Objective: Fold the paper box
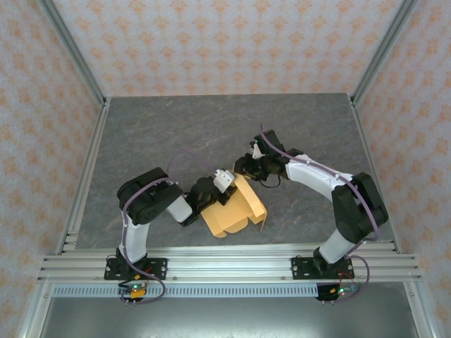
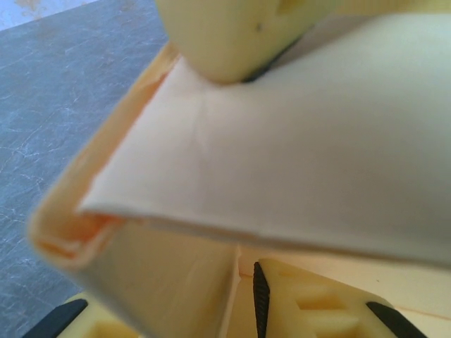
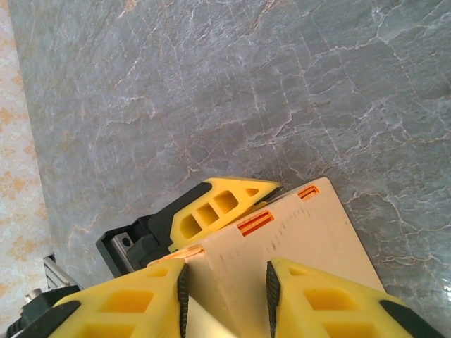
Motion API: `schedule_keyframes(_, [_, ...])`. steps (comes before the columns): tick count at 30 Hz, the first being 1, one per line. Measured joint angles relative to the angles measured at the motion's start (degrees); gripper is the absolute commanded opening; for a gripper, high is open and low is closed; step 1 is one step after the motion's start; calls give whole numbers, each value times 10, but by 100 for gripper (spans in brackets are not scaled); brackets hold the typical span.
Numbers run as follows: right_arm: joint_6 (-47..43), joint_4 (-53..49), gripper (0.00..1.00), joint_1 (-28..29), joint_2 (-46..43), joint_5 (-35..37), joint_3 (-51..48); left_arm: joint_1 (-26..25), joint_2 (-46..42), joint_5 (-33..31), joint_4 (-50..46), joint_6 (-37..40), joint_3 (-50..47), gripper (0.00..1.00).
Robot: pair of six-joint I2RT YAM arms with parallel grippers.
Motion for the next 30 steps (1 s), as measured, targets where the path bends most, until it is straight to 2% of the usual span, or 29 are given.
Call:
schedule_keyframes(8, [-24,-28,40,2,-14,7,0,13,-55,-1,-4,2,-29,39])
schedule_keyframes(10, [-30,-31,42,2,-15,11,0,20,-55,1,4,-1,-39,41])
schedule_keyframes(11, [-33,-35,44,2,-16,13,0,21,-55,2,9,-4,-46,46])
schedule_keyframes(14, [-41,-44,49,2,-18,17,1,24,-56,4,14,-8,-64,48])
schedule_keyframes(15, [-44,-50,52,2,-19,18,2,25,-60,6,14,-9,-71,71])
schedule_keyframes(16, [-48,-55,55,2,-20,20,3,26,-65,7,14,-9,-76,76])
schedule_keyframes(19, [-60,-73,68,4,-25,27,12,27,-91,17,14,-10,-93,76])
schedule_keyframes(24, [-92,-114,83,11,-35,57,49,41,-155,19,16,-22,-129,76])
schedule_keyframes(30, [-132,-163,92,36,-33,104,113,112,-303,-5,-55,-102,-149,79])
